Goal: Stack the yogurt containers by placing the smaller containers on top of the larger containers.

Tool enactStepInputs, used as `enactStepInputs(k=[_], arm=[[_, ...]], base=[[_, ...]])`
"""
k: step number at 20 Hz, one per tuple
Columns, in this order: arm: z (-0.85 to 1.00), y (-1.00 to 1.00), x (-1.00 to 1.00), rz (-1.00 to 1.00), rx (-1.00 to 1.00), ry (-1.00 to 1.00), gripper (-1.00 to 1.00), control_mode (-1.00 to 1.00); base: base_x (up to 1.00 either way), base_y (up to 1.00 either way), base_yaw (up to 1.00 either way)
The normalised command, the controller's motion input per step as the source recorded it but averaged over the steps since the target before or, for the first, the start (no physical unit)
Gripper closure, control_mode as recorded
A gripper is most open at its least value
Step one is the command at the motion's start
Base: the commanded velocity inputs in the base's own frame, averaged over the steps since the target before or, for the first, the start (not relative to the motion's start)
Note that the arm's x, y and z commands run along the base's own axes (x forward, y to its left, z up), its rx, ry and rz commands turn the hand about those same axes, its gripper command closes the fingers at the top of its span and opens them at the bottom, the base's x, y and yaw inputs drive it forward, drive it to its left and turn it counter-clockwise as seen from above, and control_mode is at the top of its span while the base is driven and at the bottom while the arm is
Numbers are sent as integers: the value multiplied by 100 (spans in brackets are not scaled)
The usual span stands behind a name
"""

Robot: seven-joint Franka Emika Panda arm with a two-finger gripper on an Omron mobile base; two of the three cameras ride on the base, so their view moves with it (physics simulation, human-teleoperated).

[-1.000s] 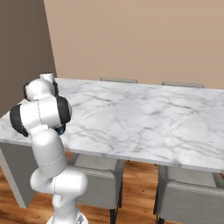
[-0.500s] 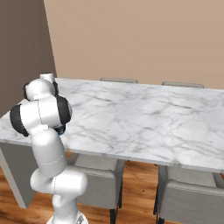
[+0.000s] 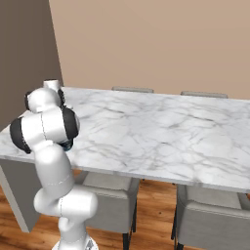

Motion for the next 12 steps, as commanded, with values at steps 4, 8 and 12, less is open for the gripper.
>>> enactStepInputs(k=[4,8,12], arm=[[53,0,-14,0,0,-9,-100,-100],[59,-4,-24,0,0,-7,-100,-100],[55,-27,-34,0,0,-7,-100,-100]], base=[[0,0,0],[0,0,0],[0,0,0]])
